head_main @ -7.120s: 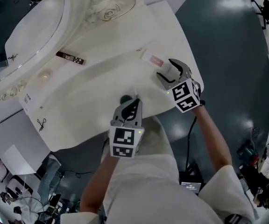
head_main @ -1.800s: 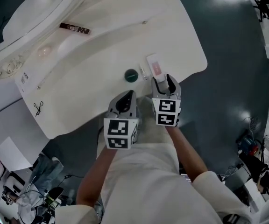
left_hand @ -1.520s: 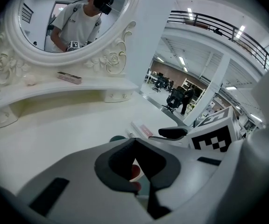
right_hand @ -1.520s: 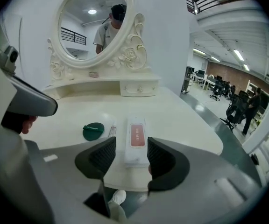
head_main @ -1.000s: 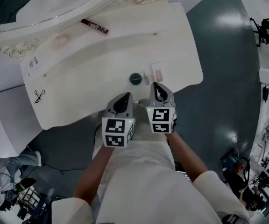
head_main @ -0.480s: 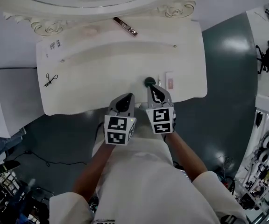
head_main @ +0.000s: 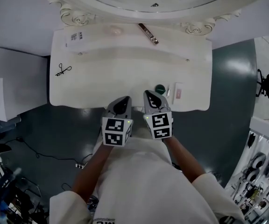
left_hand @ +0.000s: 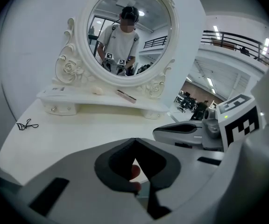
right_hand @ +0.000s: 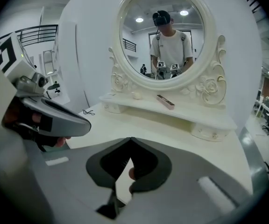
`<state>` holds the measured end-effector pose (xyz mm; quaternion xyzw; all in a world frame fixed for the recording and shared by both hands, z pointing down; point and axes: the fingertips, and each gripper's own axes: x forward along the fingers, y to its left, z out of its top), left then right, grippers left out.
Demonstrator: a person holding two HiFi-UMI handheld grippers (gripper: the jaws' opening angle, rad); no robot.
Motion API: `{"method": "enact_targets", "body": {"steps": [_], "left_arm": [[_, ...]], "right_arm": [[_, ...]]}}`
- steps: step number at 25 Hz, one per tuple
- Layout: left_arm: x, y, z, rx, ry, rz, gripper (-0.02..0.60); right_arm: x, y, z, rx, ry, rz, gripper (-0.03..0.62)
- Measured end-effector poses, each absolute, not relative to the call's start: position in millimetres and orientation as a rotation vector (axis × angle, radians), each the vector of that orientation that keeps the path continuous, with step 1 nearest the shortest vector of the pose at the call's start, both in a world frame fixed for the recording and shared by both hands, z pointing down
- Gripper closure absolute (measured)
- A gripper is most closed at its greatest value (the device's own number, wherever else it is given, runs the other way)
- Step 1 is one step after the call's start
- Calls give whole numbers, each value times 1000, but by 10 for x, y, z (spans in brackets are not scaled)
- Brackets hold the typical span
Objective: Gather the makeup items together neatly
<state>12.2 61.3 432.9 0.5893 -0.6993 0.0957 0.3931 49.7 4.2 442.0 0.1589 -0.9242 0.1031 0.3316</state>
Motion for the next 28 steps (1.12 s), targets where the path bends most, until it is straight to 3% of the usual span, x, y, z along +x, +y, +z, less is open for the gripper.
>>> {"method": "enact_targets", "body": {"steps": [28], "left_arm": [[-942, 1712, 4220, 1157, -2023, 69, 586]], "right_arm": [[-825, 1001, 4144, -72, -2496, 158, 592]]}}
